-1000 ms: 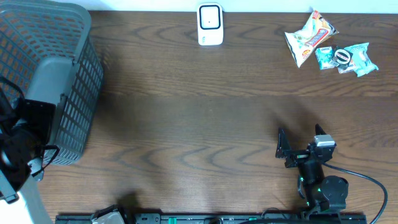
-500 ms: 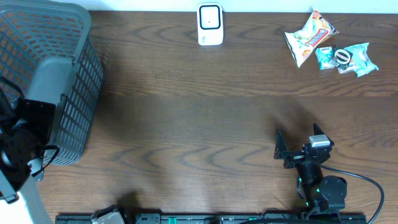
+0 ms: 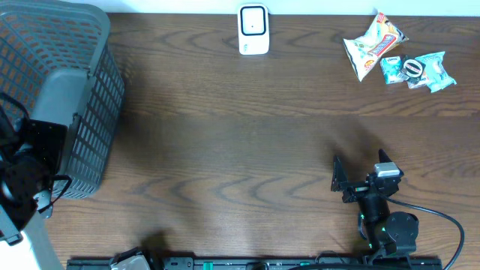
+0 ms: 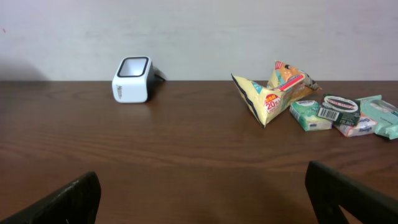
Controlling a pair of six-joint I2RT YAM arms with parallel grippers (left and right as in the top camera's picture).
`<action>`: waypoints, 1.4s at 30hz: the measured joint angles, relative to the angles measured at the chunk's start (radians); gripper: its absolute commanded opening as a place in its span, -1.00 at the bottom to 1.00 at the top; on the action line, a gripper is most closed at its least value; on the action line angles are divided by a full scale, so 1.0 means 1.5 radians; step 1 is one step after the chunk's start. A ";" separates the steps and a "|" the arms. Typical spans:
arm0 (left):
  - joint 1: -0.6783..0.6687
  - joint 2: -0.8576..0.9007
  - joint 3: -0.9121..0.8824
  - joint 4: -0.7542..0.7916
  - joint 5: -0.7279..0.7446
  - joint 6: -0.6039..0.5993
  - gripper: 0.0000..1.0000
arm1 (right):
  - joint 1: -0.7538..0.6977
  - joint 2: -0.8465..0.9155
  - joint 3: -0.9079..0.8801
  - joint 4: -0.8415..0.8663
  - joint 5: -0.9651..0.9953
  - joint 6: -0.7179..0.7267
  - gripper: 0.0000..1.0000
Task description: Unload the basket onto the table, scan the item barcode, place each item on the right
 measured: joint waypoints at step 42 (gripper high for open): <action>0.000 0.000 0.000 0.000 0.000 0.000 0.96 | -0.011 0.000 0.000 0.001 0.000 0.002 0.99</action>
